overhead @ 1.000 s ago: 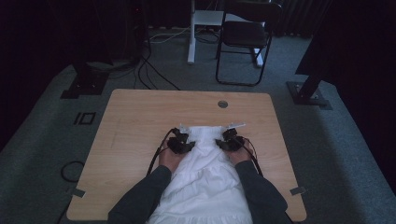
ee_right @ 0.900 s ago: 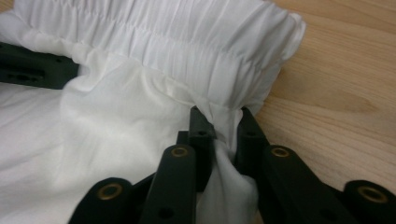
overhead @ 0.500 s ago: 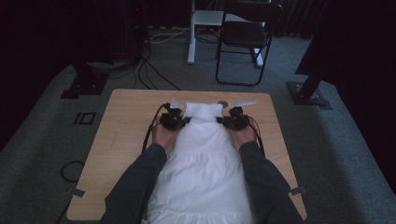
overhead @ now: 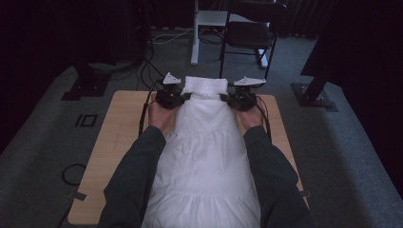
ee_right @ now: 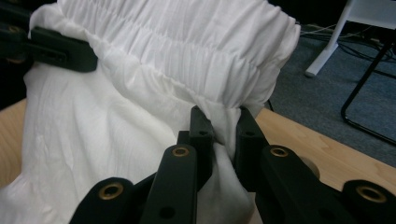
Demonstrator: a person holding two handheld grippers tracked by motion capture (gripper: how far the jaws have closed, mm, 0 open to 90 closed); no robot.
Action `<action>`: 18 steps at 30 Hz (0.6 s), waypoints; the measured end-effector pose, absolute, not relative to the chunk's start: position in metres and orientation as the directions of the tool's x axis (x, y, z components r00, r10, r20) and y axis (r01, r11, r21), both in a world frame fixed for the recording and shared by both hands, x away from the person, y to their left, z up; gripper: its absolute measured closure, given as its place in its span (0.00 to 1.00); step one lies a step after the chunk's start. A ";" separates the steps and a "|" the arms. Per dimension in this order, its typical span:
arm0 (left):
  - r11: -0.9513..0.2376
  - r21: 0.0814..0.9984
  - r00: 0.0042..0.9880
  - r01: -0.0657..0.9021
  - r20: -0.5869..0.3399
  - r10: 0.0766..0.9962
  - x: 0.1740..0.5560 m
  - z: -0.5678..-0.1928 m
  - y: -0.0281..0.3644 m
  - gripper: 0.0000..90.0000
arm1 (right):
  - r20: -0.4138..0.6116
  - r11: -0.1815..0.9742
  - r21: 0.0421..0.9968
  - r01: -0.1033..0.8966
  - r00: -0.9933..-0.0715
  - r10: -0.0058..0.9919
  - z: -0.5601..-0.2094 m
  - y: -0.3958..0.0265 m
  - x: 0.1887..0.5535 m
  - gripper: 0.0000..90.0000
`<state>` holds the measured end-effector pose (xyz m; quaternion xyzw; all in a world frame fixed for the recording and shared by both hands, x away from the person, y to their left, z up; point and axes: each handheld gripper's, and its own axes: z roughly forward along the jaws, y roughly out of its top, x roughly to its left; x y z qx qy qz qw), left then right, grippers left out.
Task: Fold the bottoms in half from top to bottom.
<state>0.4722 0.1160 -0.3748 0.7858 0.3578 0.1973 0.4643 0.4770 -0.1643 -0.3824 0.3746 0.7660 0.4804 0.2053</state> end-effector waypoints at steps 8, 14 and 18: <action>-0.346 0.889 0.749 0.300 0.005 0.663 0.407 -0.379 0.118 0.91 | 0.015 0.289 0.902 0.321 -0.692 0.722 -0.387 -0.178 0.418 0.90; -0.378 0.885 0.793 0.270 0.018 0.609 0.354 -0.395 0.118 0.90 | 0.014 0.303 0.902 0.307 -0.722 0.692 -0.404 -0.186 0.368 0.89; -0.383 0.876 0.823 0.291 -0.025 0.568 0.318 -0.426 0.123 0.88 | 0.024 0.323 0.891 0.319 -0.744 0.667 -0.428 -0.188 0.336 0.89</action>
